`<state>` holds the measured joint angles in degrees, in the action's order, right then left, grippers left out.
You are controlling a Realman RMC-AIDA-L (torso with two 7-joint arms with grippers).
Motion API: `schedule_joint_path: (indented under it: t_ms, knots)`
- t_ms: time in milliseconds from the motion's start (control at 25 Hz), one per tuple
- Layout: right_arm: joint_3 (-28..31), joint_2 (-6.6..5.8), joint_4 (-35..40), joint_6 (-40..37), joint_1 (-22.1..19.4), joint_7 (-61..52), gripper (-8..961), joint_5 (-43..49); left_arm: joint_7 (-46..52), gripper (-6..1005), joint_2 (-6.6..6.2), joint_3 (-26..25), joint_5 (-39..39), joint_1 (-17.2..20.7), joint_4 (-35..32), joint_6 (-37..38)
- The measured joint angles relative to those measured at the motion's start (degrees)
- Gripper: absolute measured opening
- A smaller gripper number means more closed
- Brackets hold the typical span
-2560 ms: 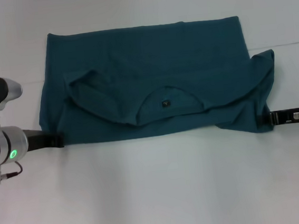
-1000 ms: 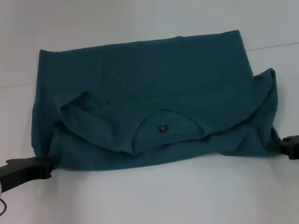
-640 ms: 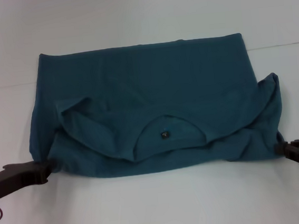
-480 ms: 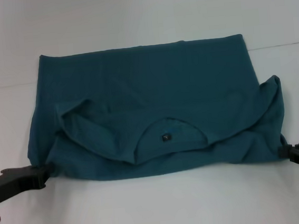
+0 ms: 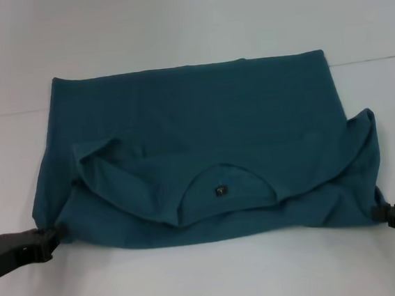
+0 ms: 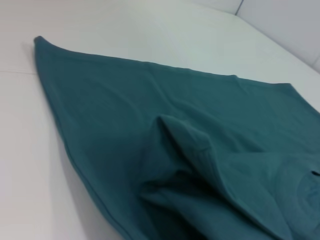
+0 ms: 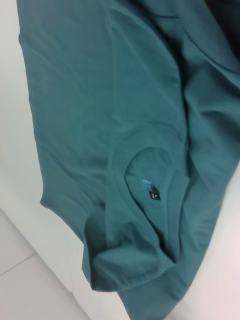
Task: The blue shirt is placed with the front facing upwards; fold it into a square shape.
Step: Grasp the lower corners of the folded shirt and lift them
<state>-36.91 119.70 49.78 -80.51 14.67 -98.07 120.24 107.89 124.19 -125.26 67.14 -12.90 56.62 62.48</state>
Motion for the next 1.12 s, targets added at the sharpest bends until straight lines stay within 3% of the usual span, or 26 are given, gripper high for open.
schedule_joint_path:
  t_ms: [1120]
  knots:
    - [3.31,-0.17,0.06,-5.42,-5.64,4.06,40,0.72,-14.82,38,-0.30,-14.25,2.62,6.66,-7.14,17.20]
